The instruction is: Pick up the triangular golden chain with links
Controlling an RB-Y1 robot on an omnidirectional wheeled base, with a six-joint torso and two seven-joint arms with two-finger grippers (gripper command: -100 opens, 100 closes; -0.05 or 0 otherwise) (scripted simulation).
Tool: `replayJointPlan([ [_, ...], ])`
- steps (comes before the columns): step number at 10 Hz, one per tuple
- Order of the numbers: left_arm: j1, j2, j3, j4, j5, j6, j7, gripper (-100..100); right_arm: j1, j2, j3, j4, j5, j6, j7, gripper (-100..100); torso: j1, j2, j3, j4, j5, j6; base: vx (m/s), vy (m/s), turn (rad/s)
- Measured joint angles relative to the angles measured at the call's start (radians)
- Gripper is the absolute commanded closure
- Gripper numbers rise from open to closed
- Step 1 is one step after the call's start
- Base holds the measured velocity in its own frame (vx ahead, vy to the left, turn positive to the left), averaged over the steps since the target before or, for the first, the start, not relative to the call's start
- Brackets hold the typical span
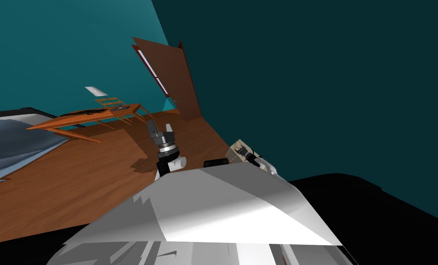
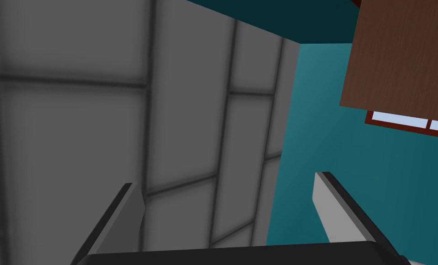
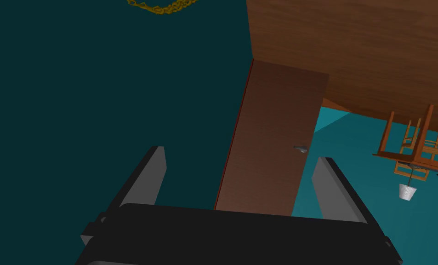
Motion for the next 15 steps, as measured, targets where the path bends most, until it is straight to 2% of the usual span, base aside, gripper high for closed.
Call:
replayJointPlan([
  [1,0.000,0.000,0.000,0.000,0.000,0.000,0.000,0,0.010,-0.026,0.012,0.017,0.023,0.007,0.029,-100,0.000,0.000,0.000,0.000,0.000,0.000,0.030,-0.019,0.057],
  [3,0.000,0.000,0.000,0.000,0.000,0.000,0.000,0,-0.013,-0.046,0.035,0.085,0.051,0.006,0.073,-100,0.000,0.000,0.000,0.000,0.000,0.000,0.028,-0.009,0.161],
  [4,0.000,0.000,0.000,0.000,0.000,0.000,0.000,0,-0.021,-0.066,0.059,0.110,0.073,0.022,0.099,-100,0.000,0.000,0.000,0.000,0.000,0.000,0.044,-0.018,0.173],
  [6,0.000,0.000,0.000,0.000,0.000,0.000,0.000,0,-0.040,-0.085,0.087,0.210,0.125,0.017,0.167,-100,-0.001,-0.001,-0.001,0.000,0.000,0.000,0.055,-0.018,0.170],
  [7,0.000,0.000,0.000,0.000,0.000,0.000,0.000,0,-0.026,-0.112,0.102,0.216,0.146,0.027,0.195,-100,0.000,-0.002,-0.001,0.000,0.000,0.000,0.053,-0.016,0.144],
  [8,0.000,0.000,0.000,0.000,0.000,0.000,0.000,0,-0.020,-0.153,0.131,0.204,0.161,0.056,0.208,-100,0.000,-0.002,-0.001,0.000,0.000,0.000,0.032,-0.013,0.035],
  [11,0.000,0.000,0.000,0.000,0.000,0.000,0.000,0,-0.051,-0.151,0.154,0.277,0.189,0.051,0.240,-100,0.001,0.001,0.000,0.000,0.000,0.000,0.022,-0.005,0.082],
  [14,0.000,0.000,0.000,0.000,0.000,0.000,0.000,0,-0.044,-0.182,0.197,0.323,0.241,0.068,0.295,-100,0.000,-0.003,-0.002,-0.001,0.000,0.000,0.065,-0.014,0.104],
  [15,0.000,0.000,0.000,0.000,0.000,0.000,0.000,0,-0.050,-0.183,0.201,0.344,0.249,0.064,0.305,-100,0.001,-0.002,-0.001,0.000,0.000,0.001,0.046,-0.005,0.060],
])
